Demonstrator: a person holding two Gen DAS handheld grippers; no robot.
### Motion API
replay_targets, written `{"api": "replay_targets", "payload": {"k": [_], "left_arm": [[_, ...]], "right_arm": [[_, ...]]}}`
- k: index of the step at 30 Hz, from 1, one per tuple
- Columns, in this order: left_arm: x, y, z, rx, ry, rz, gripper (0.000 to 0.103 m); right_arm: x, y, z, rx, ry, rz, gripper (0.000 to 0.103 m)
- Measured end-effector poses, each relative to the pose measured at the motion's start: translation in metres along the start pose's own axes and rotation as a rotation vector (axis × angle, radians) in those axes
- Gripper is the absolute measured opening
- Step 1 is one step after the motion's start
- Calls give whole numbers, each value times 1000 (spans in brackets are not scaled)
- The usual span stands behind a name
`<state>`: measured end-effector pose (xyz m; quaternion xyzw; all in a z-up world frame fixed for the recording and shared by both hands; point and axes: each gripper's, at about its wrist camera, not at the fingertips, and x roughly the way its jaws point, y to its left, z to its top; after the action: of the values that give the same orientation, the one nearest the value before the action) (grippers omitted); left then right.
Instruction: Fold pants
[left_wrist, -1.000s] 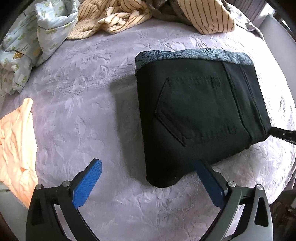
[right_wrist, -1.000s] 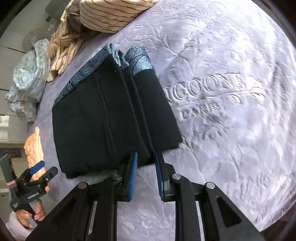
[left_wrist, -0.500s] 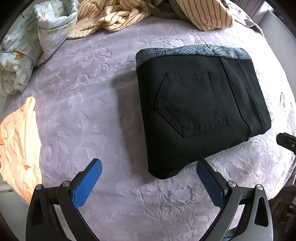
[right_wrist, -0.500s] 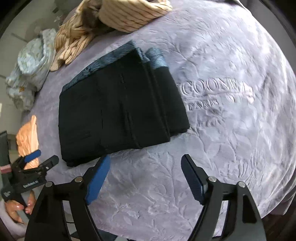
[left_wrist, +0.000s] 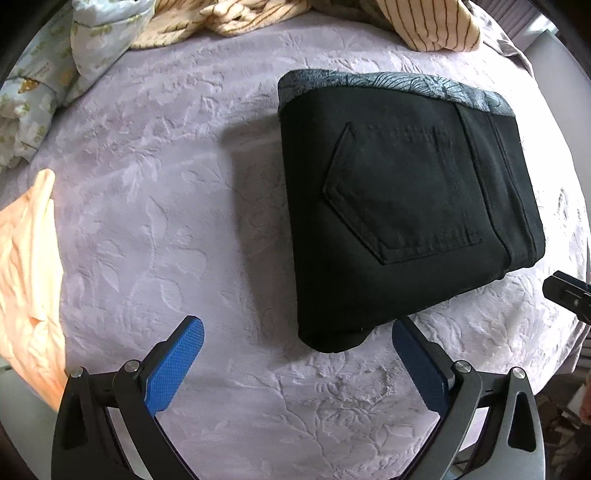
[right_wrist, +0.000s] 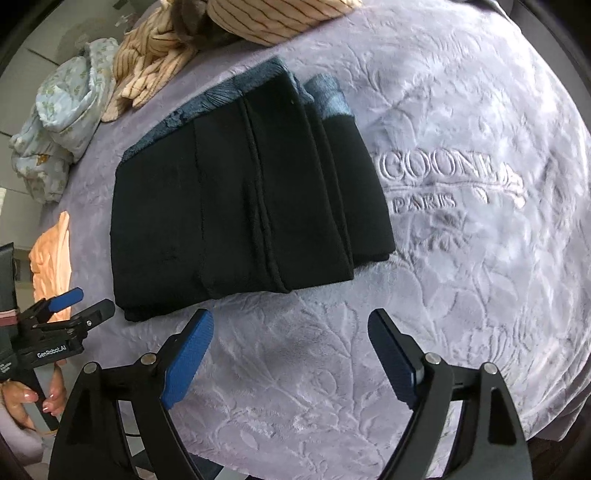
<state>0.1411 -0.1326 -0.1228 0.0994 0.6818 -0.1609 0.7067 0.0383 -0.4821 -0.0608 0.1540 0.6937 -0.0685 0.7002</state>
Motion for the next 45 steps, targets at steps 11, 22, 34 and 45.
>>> {"api": "replay_targets", "payload": {"k": [11, 22, 34, 45], "left_arm": [[-4, 3, 29, -23, -40, -69, 102], [15, 9, 71, -42, -66, -196, 102], [60, -1, 92, -34, -40, -383, 102], [63, -4, 90, -97, -51, -399, 88]], "right_arm": [[2, -27, 13, 14, 32, 52, 88], [14, -57, 53, 19, 48, 175, 88], [59, -75, 95, -24, 103, 445, 89], [80, -79, 102, 110, 145, 538, 64]]}}
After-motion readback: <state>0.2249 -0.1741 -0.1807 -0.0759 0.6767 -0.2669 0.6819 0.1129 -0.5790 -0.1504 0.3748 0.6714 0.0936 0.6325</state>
